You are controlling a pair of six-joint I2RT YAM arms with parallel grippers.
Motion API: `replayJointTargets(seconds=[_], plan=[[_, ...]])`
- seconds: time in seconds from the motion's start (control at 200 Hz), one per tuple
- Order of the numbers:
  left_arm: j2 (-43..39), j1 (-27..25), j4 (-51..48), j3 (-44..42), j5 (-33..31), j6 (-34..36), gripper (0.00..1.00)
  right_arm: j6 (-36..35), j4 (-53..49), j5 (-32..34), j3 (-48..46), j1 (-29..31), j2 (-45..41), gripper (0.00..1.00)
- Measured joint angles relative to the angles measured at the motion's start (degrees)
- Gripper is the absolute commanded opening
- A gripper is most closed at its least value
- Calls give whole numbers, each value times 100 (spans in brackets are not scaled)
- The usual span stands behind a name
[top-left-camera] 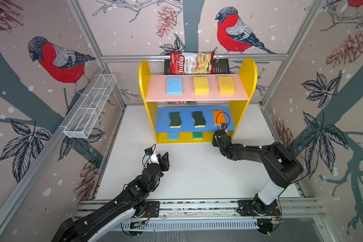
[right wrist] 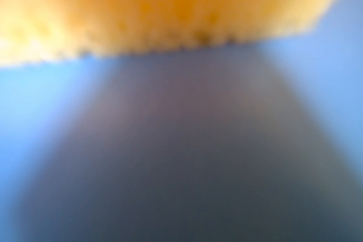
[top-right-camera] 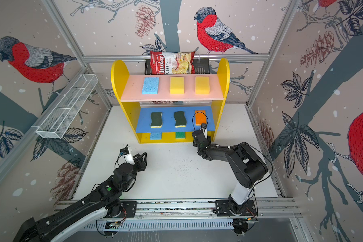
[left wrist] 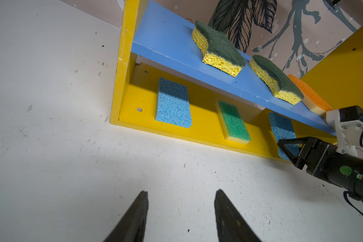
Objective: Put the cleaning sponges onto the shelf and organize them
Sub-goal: 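Push the light-blue sponge into the bottom tier with the right gripper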
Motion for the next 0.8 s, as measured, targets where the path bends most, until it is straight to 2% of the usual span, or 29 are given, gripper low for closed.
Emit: replayJointTargets(seconds=[0.495, 0.8], plan=[[144, 0, 210, -15, 7, 4, 52, -37, 282, -13, 234, -149, 337, 63], [153, 0, 269, -66, 7, 4, 52, -149, 389, 2, 199, 9, 369, 64]])
